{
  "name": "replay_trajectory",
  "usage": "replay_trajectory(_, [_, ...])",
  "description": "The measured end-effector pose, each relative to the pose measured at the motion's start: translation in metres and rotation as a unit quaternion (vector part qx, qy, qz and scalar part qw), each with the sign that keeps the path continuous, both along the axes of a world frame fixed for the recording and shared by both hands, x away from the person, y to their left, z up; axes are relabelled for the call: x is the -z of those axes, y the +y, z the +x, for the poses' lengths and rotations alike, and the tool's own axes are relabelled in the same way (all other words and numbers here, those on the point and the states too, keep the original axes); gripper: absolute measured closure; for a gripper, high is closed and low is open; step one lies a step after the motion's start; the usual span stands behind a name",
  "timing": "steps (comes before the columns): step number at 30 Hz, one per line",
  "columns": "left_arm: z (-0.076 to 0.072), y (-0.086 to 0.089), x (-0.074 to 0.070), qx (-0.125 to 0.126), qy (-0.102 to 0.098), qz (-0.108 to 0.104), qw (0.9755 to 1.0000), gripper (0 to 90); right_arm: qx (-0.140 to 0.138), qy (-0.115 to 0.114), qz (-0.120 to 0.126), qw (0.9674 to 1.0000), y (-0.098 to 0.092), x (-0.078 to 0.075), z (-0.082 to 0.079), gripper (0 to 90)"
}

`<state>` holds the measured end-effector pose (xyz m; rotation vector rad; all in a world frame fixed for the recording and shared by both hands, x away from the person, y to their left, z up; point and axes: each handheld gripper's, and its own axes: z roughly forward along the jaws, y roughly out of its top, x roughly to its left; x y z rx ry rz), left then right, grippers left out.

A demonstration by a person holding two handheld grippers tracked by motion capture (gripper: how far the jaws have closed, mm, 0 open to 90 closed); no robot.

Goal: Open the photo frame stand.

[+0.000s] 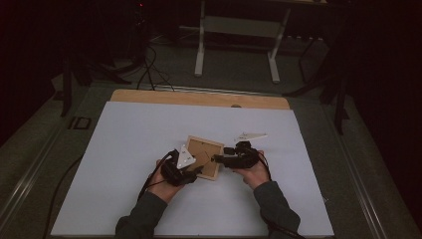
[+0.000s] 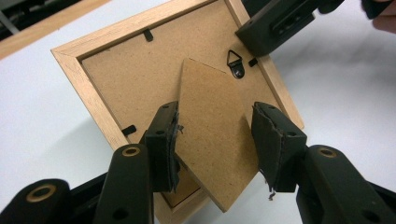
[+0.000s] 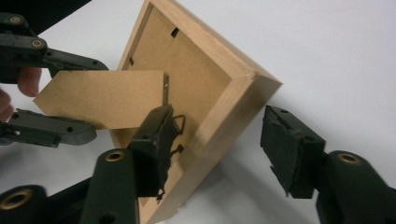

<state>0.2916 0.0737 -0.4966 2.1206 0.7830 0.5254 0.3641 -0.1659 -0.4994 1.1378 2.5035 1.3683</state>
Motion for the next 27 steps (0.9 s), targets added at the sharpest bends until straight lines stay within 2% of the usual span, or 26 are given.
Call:
replay_trajectory(4, [-0.004,-0.001,0.000,0.014,-0.021,0.003,0.9997,54.5,0.001,0.016,0.023,0.9996,-0.001,0.002,0.003,41.1])
replay_trajectory(7, [-0.007,-0.002,-0.001,0.023,-0.034,0.006,0.9992,54.9,-0.004,0.017,0.017,0.9997,0.002,0.003,0.003,40.2])
replay_trajectory(13, [-0.004,0.003,0.000,0.029,-0.024,-0.006,0.9993,56.1,-0.002,0.015,0.029,0.9995,0.000,0.003,0.002,43.3])
replay_trajectory(18, [0.002,0.009,0.003,0.028,0.012,-0.019,0.9993,56.4,-0.001,-0.003,0.028,0.9996,0.001,0.001,-0.001,48.0])
replay_trajectory(21, [0.003,0.010,0.003,0.029,0.019,-0.019,0.9992,56.8,-0.003,-0.012,0.021,0.9997,0.002,0.001,-0.003,47.9])
replay_trajectory(23, [0.007,0.013,0.002,0.033,0.045,-0.033,0.9979,57.4,-0.005,-0.022,0.018,0.9996,0.003,0.000,-0.005,48.1])
replay_trajectory(25, [0.008,0.015,0.001,0.036,0.052,-0.040,0.9972,58.0,-0.005,-0.026,0.017,0.9995,0.003,0.000,-0.006,48.1])
replay_trajectory(26, [0.011,0.017,0.001,0.040,0.073,-0.055,0.9950,57.7,-0.007,-0.034,0.015,0.9993,0.004,-0.001,-0.007,49.0])
replay_trajectory(27, [0.013,0.018,0.001,0.039,0.078,-0.064,0.9941,57.0,-0.009,-0.038,0.015,0.9991,0.004,-0.002,-0.008,49.7])
